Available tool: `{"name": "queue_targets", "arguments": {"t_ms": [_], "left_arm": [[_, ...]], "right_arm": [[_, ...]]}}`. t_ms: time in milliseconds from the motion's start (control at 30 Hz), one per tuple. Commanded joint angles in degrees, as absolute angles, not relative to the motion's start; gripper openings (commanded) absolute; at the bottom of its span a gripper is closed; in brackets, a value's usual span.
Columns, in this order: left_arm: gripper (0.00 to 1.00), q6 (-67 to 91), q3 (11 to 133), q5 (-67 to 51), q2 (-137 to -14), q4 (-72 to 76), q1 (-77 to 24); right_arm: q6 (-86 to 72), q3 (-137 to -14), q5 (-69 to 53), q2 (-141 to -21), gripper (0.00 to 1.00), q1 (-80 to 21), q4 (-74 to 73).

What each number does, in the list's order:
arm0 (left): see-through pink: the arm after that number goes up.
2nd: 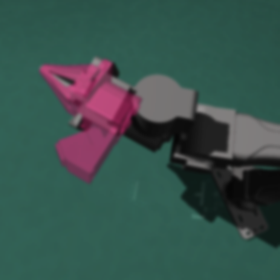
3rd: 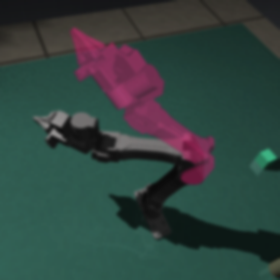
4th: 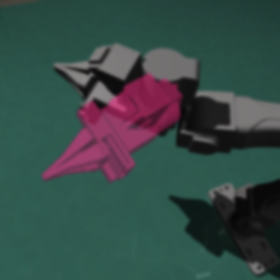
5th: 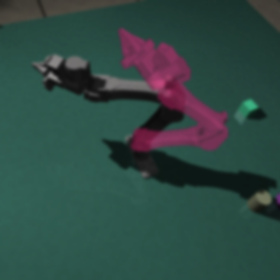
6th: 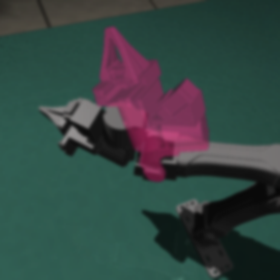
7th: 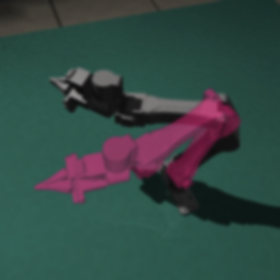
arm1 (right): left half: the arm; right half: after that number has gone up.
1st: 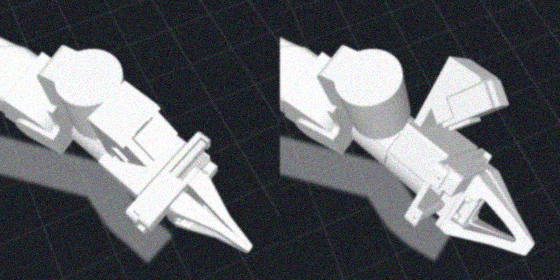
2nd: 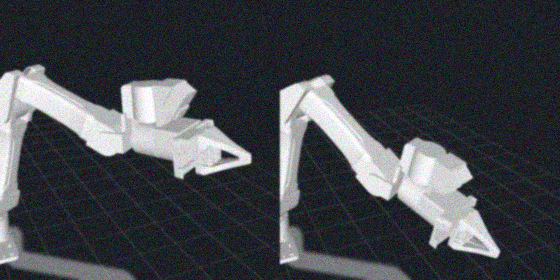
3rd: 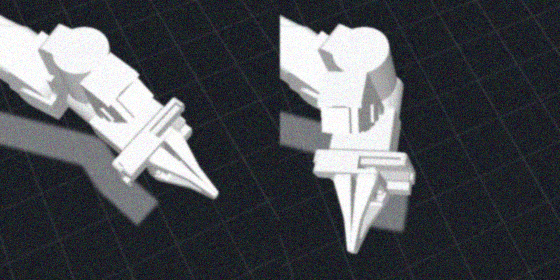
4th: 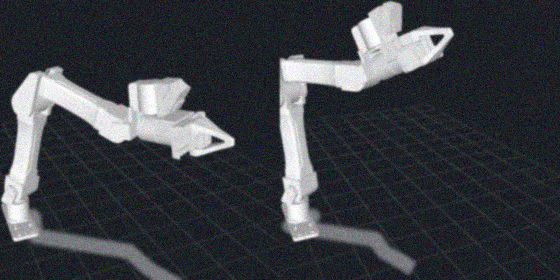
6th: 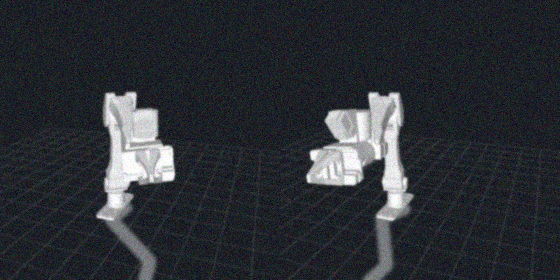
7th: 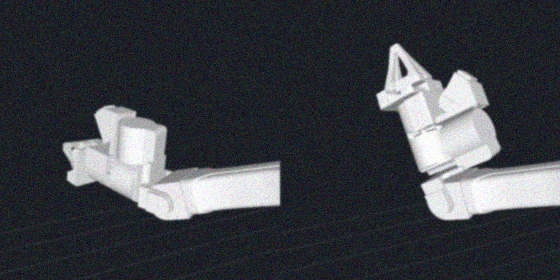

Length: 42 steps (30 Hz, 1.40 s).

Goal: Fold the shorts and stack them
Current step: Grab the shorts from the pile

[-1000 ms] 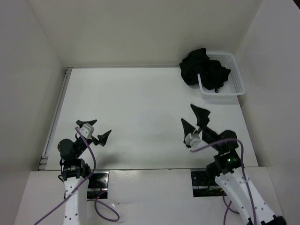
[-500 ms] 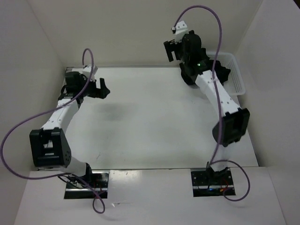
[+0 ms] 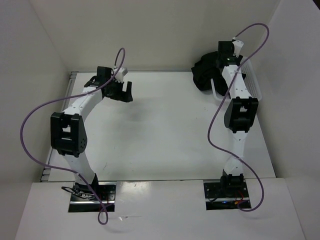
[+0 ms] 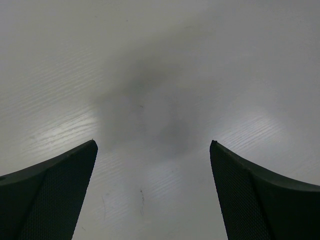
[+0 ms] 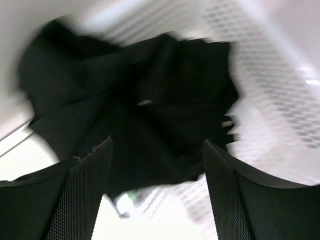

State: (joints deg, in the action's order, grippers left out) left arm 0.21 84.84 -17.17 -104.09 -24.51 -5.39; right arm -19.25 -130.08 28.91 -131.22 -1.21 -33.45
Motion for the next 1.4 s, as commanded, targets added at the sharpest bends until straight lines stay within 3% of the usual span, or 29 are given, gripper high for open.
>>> {"name": "queue_targets", "arguments": {"t_ms": [0, 267, 667, 767, 800, 900, 933, 1033, 1200, 1367], "left_arm": [[1.00, 0.00, 87.89, -15.82, -105.21, -25.75, -6.42], [1.00, 0.00, 89.47, -13.45, -107.40, -26.28, -6.42], [1.00, 0.00, 88.95, -12.39, -107.93, -26.28, -6.42], [1.00, 0.00, 88.95, -11.87, -107.93, -26.28, -6.42], [1.00, 0.00, 88.95, -11.87, -107.93, -26.28, -6.42], [1.00, 0.00, 88.95, -11.87, -108.45, -26.28, -6.42], [1.00, 0.00, 88.95, -11.87, -108.46, -26.28, -6.42], [1.00, 0.00, 89.47, -11.87, -108.46, -26.28, -6.42], [1.00, 0.00, 89.47, -11.87, -108.46, -25.75, -6.42], [1.00, 0.00, 89.47, -11.87, -107.93, -25.14, -6.42]], "right_arm": [[-22.60, -131.67, 39.19, -132.89, 0.78, 2.36, -32.61], [-18.28, -129.73, 33.41, -137.81, 0.88, 5.27, -29.36], [-18.11, -127.88, 26.10, -141.32, 0.90, 5.27, -29.36], [-17.58, -127.88, 26.10, -141.33, 0.66, 5.27, -29.36], [-17.58, -127.88, 25.15, -141.33, 0.54, 5.27, -29.36], [-17.58, -128.41, 21.29, -141.33, 0.38, 5.27, -29.88], [-17.58, -127.89, 20.40, -141.33, 0.24, 5.27, -29.88], [-16.53, -127.88, 19.86, -140.01, 0.01, 5.27, -29.88], [-14.51, -126.04, 18.11, -136.24, 0.01, 5.27, -29.88], [-14.50, -122.61, 24.50, -131.14, 0.01, 3.16, -29.88]]}}
